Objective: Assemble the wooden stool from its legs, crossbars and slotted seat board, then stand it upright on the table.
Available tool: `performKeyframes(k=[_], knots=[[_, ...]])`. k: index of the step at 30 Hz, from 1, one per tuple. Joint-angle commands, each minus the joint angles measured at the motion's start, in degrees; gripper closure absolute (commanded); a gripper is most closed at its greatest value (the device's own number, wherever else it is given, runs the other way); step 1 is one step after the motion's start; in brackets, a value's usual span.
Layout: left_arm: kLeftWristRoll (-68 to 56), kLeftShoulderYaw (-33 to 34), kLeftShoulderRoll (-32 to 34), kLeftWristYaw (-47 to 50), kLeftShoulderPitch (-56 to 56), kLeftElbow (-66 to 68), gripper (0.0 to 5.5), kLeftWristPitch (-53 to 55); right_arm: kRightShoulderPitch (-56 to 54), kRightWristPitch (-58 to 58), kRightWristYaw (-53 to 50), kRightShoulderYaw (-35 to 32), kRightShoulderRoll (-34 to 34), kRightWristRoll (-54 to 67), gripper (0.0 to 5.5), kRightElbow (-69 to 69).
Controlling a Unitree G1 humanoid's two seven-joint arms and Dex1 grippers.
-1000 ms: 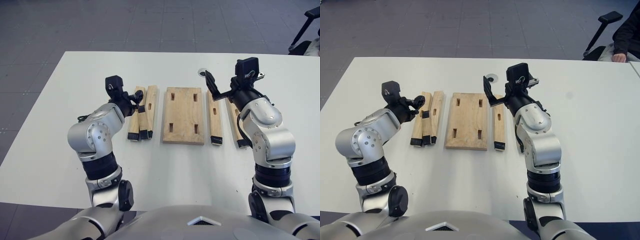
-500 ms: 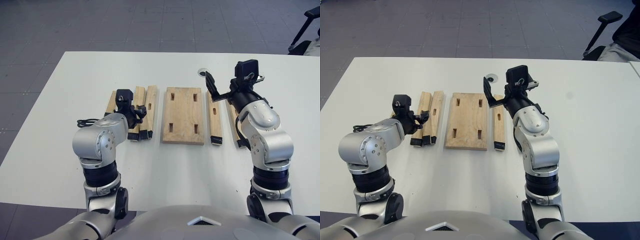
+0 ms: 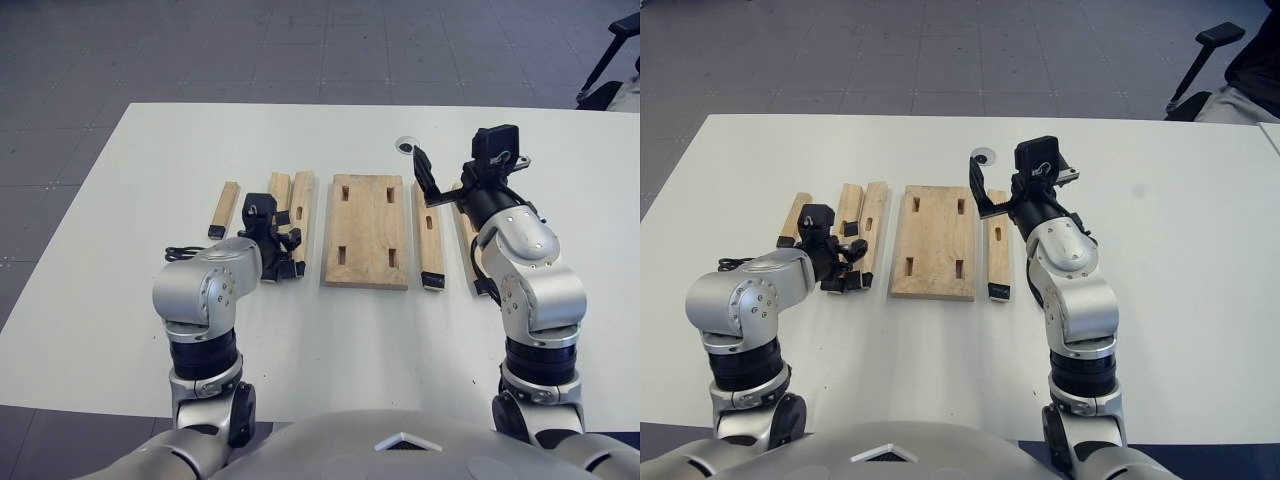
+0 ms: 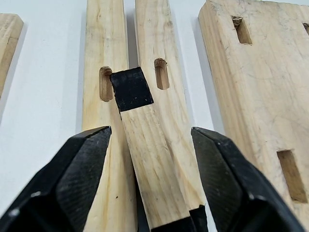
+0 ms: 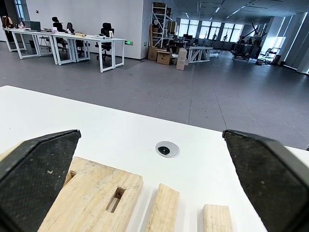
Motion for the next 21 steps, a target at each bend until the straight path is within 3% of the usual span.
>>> performKeyframes(k=[1, 10, 18, 21], knots=[[1.09, -0.27, 0.27, -0.43, 0.79, 0.31, 2.74, 0.86, -0.52, 0.88, -0.19, -0.37, 0.24, -0.06, 0.00, -0.57], [1.59, -0.42, -0.64, -0.64, 1.50, -0.44, 4.16, 1.91, -0.56, 0.94, -0.23, -0.65, 0.22, -0.03, 0.00, -0.62], [1.94, 0.57, -0.81, -0.90, 0.31, -0.83, 4.18, 2.21, -0.88, 0.55, -0.35, -0.67, 0.31, -0.16, 0.00, -0.17], [1.83, 3.06, -1.03, -0.84, -5.17, -2.87, 4.18, 3.48, -1.29, 0.58, -0.28, -0.96, 0.07, -0.11, 0.00, -0.26]])
